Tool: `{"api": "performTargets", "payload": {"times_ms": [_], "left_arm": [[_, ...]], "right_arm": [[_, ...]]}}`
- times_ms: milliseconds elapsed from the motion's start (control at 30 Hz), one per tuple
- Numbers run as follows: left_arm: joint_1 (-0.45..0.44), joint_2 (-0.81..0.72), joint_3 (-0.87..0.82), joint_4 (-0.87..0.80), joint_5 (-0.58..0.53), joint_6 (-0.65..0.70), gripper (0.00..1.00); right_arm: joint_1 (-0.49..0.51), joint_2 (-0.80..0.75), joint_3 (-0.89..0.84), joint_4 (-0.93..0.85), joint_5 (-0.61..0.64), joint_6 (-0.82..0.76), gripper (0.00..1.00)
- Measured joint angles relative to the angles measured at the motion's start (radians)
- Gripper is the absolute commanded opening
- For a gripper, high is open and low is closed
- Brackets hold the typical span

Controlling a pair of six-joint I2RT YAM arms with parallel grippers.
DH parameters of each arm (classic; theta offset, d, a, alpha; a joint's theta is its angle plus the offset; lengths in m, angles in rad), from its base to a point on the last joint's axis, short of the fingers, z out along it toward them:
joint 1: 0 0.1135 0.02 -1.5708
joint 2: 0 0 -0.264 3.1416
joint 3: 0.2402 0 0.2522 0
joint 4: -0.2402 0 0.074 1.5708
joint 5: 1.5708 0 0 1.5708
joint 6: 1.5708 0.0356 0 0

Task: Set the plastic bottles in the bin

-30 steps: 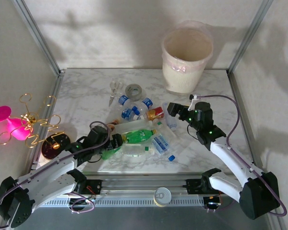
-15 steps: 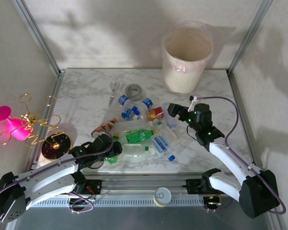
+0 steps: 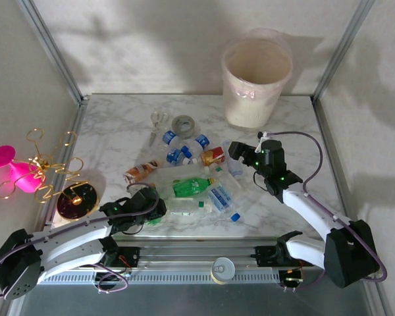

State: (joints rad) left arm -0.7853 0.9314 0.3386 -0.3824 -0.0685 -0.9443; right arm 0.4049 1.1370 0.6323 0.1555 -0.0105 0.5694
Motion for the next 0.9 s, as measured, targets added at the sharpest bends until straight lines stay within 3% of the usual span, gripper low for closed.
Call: {"api": "performTargets", "payload": {"times_ms": [167,333,567,900], "left_arm": [[-0.002,-0.004,-0.012,0.013,-0.01,-0.004,0.53],[-0.003,-0.069,-0.013,0.014,-0.03,-0.003,0.47],[-0.004,-0.167,0.057,0.035,-0.07,0.023,0.41],[-0.008,-0.131,0.105,0.431,-0.074,0.167,0.4]], "right_arm": [[0.0,-0.018,0.002,0.0,0.013,0.008,0.99],[0.0,-0.032,0.002,0.013,-0.019,0.007,0.99],[0.009,-0.031,0.002,0.096,-0.19,0.013,0.99],[0.09,-0.002,0.016,0.171,-0.343,0.019,0.99]]}}
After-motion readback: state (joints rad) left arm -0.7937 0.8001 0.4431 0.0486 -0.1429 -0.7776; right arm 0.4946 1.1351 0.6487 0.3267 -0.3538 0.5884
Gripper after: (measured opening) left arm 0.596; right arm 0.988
